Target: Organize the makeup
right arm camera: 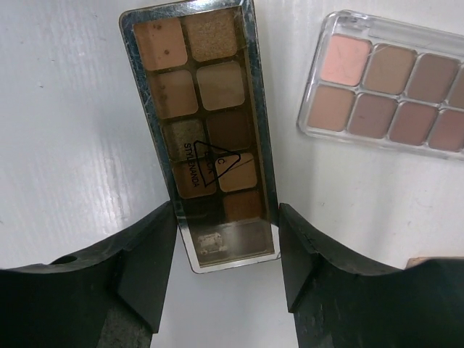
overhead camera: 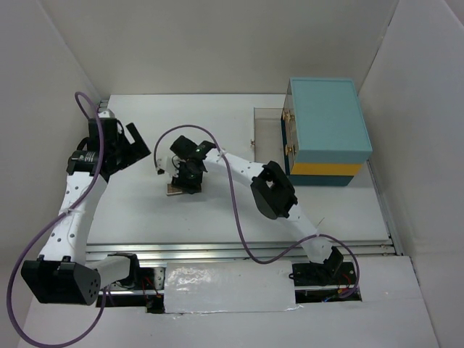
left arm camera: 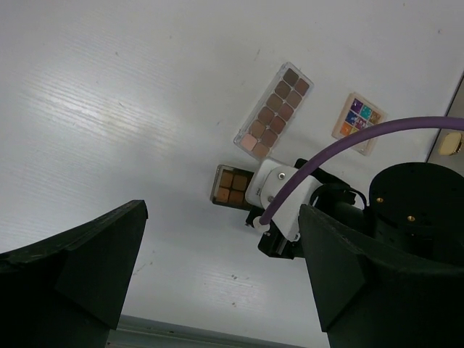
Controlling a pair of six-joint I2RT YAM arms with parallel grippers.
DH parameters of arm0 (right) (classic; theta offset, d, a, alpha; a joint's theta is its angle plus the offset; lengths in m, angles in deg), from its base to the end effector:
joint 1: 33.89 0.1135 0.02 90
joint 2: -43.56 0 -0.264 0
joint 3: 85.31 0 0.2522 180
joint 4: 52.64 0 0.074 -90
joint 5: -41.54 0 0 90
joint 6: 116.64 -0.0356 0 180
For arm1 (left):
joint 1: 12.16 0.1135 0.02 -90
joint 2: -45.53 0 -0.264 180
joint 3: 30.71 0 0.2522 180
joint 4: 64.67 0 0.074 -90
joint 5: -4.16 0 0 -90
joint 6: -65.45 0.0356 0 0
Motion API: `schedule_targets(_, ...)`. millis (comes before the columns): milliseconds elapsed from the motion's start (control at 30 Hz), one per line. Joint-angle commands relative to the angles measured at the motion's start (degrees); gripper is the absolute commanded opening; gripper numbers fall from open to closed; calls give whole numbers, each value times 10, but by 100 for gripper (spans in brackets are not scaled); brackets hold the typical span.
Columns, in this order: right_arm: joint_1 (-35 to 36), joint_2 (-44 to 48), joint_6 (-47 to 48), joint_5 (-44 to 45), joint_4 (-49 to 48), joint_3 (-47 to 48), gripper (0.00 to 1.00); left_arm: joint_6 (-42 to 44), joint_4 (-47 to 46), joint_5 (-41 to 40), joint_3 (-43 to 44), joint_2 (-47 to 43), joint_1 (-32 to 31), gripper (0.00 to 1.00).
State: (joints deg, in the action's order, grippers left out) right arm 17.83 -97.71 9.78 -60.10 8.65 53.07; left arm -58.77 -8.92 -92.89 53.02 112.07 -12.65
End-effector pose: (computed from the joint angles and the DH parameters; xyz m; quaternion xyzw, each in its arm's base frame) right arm 0.3198 0.4168 0.1680 -0.6907 0.6810 0.1275 0.2071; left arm 0.2414 0.0023 0.3621 -0.2864 0.8528 -0.0763 0.4300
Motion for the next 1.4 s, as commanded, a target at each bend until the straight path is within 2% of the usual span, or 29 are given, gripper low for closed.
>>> schedule_targets(0, 15, 4, -21, -31, 44, -16, 32, 17, -18, 23, -2, -6, 3, 99)
schedule_targets(33, 19, 12, -26, -38, 41, -30, 25, 17, -18, 23, -2, -7, 19, 99)
schedule_targets(133, 24, 75, -34, -94, -9, -112, 11, 13, -15, 11, -1, -12, 22, 99)
schedule_targets(300, 26, 248, -64, -160, -176, -279, 7, -2, -2, -28, 2, -17, 22, 99)
schedule_targets(333, 25, 273, -86, -154, -237, -301, 6, -3, -1, -31, 2, -19, 22, 99)
schedule_targets(433, 21, 346, -139, -97, -342, -369, 1, -7, -2, -33, 0, -25, 23, 99)
schedule_targets(600, 0, 366, -187, -10, -329, -337, 0, -9, -8, -30, -5, -31, 24, 99)
schedule_targets(700, -31, 365, -232, 77, -334, -316, 0, -9, -10, -29, -6, -34, 24, 99)
schedule_targets(733, -44, 362, -251, 135, -328, -307, 0, -9, -12, -28, -7, -36, 24, 99)
schedule_targets(800, -94, 345, -312, 200, -299, -256, 1, -10, -14, -26, -8, -38, 24, 99)
schedule_targets(867, -125, 320, -343, 308, -247, -210, 2, -12, -18, -20, -9, -38, 24, 99)
schedule_targets(967, -181, 287, -396, 389, -175, -164, 2, -19, -31, 0, -11, -35, 25, 99)
schedule_targets(1133, -251, 273, -448, 402, -135, -176, 4, -32, -48, 48, -2, -19, 25, 99)
schedule_targets(1367, -271, 282, -490, 423, -169, -250, 10, -46, -61, 65, 4, -5, 22, 99)
